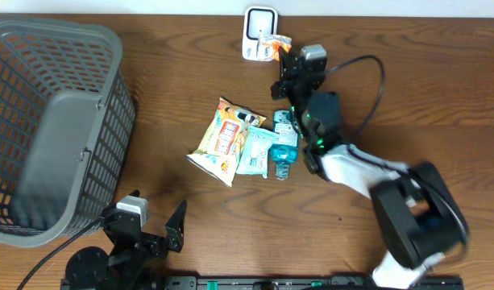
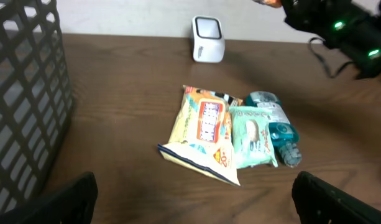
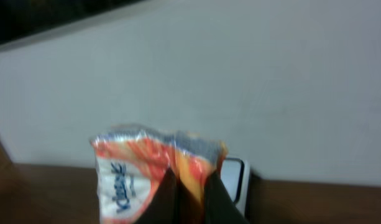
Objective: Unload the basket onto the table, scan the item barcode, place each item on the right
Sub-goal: 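Carry the Kleenex pack up to the white scanner's face, then move the Kleenex pack to the right table edge and release it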
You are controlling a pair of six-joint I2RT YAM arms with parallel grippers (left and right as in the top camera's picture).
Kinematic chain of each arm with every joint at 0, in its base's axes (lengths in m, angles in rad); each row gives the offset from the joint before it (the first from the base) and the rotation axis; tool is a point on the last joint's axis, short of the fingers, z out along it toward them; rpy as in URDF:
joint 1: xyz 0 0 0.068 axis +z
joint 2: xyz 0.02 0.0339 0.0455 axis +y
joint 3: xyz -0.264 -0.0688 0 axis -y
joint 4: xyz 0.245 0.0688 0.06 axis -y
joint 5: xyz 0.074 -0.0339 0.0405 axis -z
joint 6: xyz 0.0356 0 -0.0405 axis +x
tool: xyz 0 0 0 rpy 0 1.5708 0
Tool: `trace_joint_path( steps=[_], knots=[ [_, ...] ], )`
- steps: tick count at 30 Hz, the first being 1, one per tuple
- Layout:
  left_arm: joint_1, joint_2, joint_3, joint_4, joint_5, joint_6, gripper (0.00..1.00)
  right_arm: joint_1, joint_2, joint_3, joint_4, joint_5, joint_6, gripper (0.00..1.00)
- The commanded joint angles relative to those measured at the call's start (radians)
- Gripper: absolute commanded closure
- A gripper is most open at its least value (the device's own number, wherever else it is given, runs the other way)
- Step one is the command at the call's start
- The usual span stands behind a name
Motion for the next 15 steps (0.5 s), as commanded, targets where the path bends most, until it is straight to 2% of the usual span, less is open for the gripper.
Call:
trace_joint_path(
  steps=[1,4,11,15],
  knots=[
    [0.005,-0.006,0.004,0.000,0.014,-0.002,0.02,-0.020,0.138,0.039,0.172,0.011,-0.032,0.99],
    [0.005,-0.006,0.004,0.000,0.014,-0.002,0.02,-0.023,0.209,0.113,0.167,-0.026,-0.032,0.99],
    [0.005,-0.006,0.004,0.000,0.014,-0.002,0.02,-0.026,0.351,0.397,-0.055,-0.027,-0.147,0.99],
    [0.005,-0.006,0.004,0.000,0.014,-0.002,0.02,-0.040,0.442,0.565,-0.186,-0.028,-0.161,0.99]
  ],
)
